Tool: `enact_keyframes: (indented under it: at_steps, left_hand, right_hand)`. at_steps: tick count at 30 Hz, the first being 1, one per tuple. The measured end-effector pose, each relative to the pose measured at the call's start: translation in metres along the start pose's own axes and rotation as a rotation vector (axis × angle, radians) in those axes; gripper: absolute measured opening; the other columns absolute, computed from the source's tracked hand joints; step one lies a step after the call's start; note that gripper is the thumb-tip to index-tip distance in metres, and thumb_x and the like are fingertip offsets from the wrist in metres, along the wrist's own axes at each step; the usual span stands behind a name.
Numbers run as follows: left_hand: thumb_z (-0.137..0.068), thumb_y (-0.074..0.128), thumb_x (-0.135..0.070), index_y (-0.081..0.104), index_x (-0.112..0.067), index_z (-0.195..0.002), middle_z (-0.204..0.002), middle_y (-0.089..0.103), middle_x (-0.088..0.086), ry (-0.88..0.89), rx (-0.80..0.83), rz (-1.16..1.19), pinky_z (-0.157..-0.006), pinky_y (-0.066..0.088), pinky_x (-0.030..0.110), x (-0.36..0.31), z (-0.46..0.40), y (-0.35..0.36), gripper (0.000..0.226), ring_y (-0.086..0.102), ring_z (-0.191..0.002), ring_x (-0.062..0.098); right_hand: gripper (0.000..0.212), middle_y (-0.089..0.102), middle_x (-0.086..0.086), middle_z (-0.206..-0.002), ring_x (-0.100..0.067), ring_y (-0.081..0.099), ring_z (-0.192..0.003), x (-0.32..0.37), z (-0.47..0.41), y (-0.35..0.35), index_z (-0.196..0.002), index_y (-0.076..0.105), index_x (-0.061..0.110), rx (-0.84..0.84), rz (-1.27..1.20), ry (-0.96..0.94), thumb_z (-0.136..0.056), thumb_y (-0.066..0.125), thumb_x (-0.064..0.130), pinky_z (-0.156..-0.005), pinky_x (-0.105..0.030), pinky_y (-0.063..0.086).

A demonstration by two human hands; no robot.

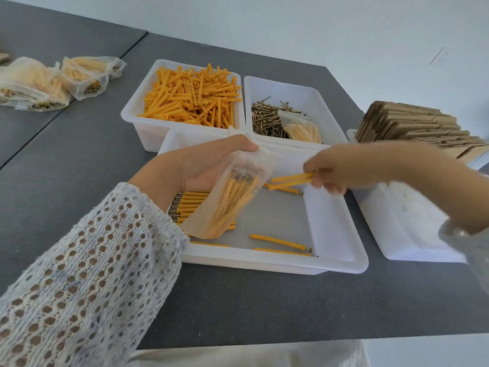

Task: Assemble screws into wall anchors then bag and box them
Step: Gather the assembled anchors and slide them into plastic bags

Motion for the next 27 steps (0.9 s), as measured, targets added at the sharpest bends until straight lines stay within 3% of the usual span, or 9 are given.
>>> enact_keyframes:
  at_steps: [4,7,12,15,17,20,22,24,27]
  left_hand:
    - [-0.084,0.061,-0.033,0.066,-0.014,-0.123,-0.137,0.054,0.025,0.01,-0.013,0.017,-0.11,0.036,0.052,-0.001,0.001,0.0,0.044,0.049,-0.113,0.033]
    - [-0.084,0.058,-0.034,0.062,-0.014,-0.125,-0.136,0.056,0.025,0.009,-0.027,0.001,-0.106,0.039,0.048,-0.001,0.001,0.0,0.047,0.051,-0.111,0.032]
    - [-0.083,0.057,-0.032,0.071,-0.015,-0.109,-0.105,0.064,0.013,0.0,0.015,0.035,-0.085,0.049,0.037,-0.003,0.003,0.005,0.033,0.055,-0.093,0.029]
    - [-0.086,0.054,-0.029,0.063,-0.013,-0.125,-0.111,0.056,0.014,0.013,0.061,0.057,-0.082,0.048,0.034,-0.003,0.002,0.01,0.043,0.05,-0.094,0.029]
    - [-0.084,0.055,-0.026,0.069,-0.016,-0.114,-0.107,0.061,0.011,0.009,0.078,0.078,-0.078,0.053,0.031,-0.004,0.004,0.013,0.035,0.055,-0.091,0.025]
    - [-0.082,0.055,-0.023,0.068,-0.012,-0.111,-0.103,0.061,0.012,0.027,0.064,0.067,-0.076,0.054,0.03,-0.006,0.004,0.012,0.034,0.058,-0.09,0.021]
    - [-0.08,0.056,-0.024,0.061,-0.01,-0.113,-0.102,0.06,0.012,0.044,0.046,0.056,-0.076,0.053,0.03,-0.007,0.003,0.01,0.036,0.058,-0.088,0.02]
    - [-0.079,0.061,-0.025,0.061,-0.013,-0.113,-0.099,0.062,0.009,0.049,0.051,0.036,-0.078,0.05,0.032,-0.007,0.002,0.011,0.036,0.057,-0.085,0.02]
    - [-0.071,0.07,-0.031,0.07,-0.019,-0.104,-0.097,0.066,0.008,0.04,0.086,0.027,-0.08,0.046,0.035,-0.006,0.002,0.011,0.035,0.053,-0.086,0.023]
  right_hand:
    - [0.027,0.06,-0.002,-0.07,-0.019,0.053,-0.061,0.008,0.014,-0.064,-0.082,0.059,0.014,-0.165,0.178,-0.031,-0.1,0.04,0.007,-0.06,-0.026,0.045]
    - [0.029,0.062,-0.004,-0.077,-0.018,0.054,-0.065,0.03,0.013,-0.081,-0.079,0.059,0.02,-0.221,0.278,-0.08,-0.101,0.042,0.011,-0.065,-0.03,0.045]
    - [0.025,0.059,-0.001,-0.08,-0.022,0.055,-0.078,0.076,-0.003,-0.064,-0.086,0.061,0.018,-0.117,0.425,-0.16,-0.099,0.041,0.007,-0.064,-0.028,0.042]
    - [0.025,0.058,-0.004,-0.082,-0.023,0.054,-0.079,0.094,-0.012,-0.051,-0.081,0.056,0.021,-0.021,0.508,-0.195,-0.1,0.043,0.01,-0.067,-0.029,0.043]
    - [0.024,0.059,-0.004,-0.082,-0.023,0.055,-0.077,0.105,-0.015,-0.048,-0.078,0.05,0.024,0.002,0.535,-0.247,-0.098,0.046,0.012,-0.07,-0.033,0.044]
    - [0.026,0.066,0.002,-0.079,-0.011,0.06,-0.07,0.113,-0.014,-0.053,-0.079,0.053,0.03,-0.021,0.359,-0.369,-0.092,0.053,0.008,-0.067,-0.027,0.046]
    - [0.024,0.073,0.004,-0.088,0.001,0.065,-0.076,0.107,-0.012,-0.059,-0.092,0.062,0.029,-0.044,0.139,-0.41,-0.092,0.056,0.006,-0.076,-0.025,0.051]
    - [0.026,0.074,0.0,-0.099,-0.005,0.07,-0.09,0.091,-0.012,-0.067,-0.103,0.066,0.023,-0.091,-0.035,-0.403,-0.094,0.052,0.003,-0.089,-0.032,0.055]
    - [0.029,0.072,-0.007,-0.099,-0.016,0.073,-0.09,0.06,-0.014,-0.066,-0.092,0.065,0.014,-0.168,-0.131,-0.302,-0.096,0.041,-0.003,-0.09,-0.037,0.056]
Point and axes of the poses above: each hand's wrist, its own z-axis away from the middle knuckle, its own y-axis out of the palm, x = y × z, the point moved 7 cm from there along -z, towards the middle knuckle
